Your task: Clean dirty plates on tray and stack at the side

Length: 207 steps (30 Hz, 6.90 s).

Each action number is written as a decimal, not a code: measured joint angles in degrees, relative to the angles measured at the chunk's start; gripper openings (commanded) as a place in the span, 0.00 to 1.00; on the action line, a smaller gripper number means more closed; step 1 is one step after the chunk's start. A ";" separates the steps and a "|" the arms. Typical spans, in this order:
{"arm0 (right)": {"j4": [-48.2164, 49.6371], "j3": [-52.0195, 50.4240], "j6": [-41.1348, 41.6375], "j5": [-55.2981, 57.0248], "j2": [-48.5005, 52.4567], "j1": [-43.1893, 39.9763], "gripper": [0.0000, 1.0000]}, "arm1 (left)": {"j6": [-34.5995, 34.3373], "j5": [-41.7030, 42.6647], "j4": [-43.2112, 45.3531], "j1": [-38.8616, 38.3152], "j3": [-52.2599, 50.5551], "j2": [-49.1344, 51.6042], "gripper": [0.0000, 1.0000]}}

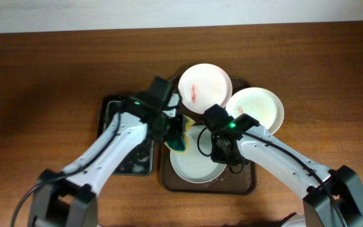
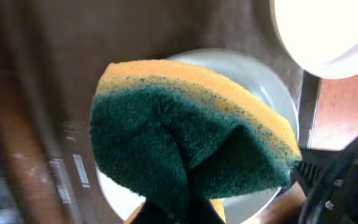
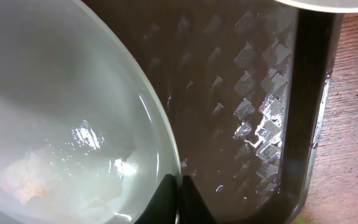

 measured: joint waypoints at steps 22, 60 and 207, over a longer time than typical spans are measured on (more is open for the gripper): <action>2.71 -0.83 -2.36 -0.72 1.07 -0.07 0.04 | -11.74 -26.21 -6.45 -12.39 1.31 16.11 0.00; 9.46 -0.94 -16.28 -8.66 5.33 -10.45 0.04 | -5.73 -2.99 12.52 -5.95 -6.82 4.39 0.00; 12.24 -18.36 -22.21 -14.05 -6.62 -16.46 0.04 | 3.23 -18.14 -5.11 23.45 -8.41 -8.57 0.99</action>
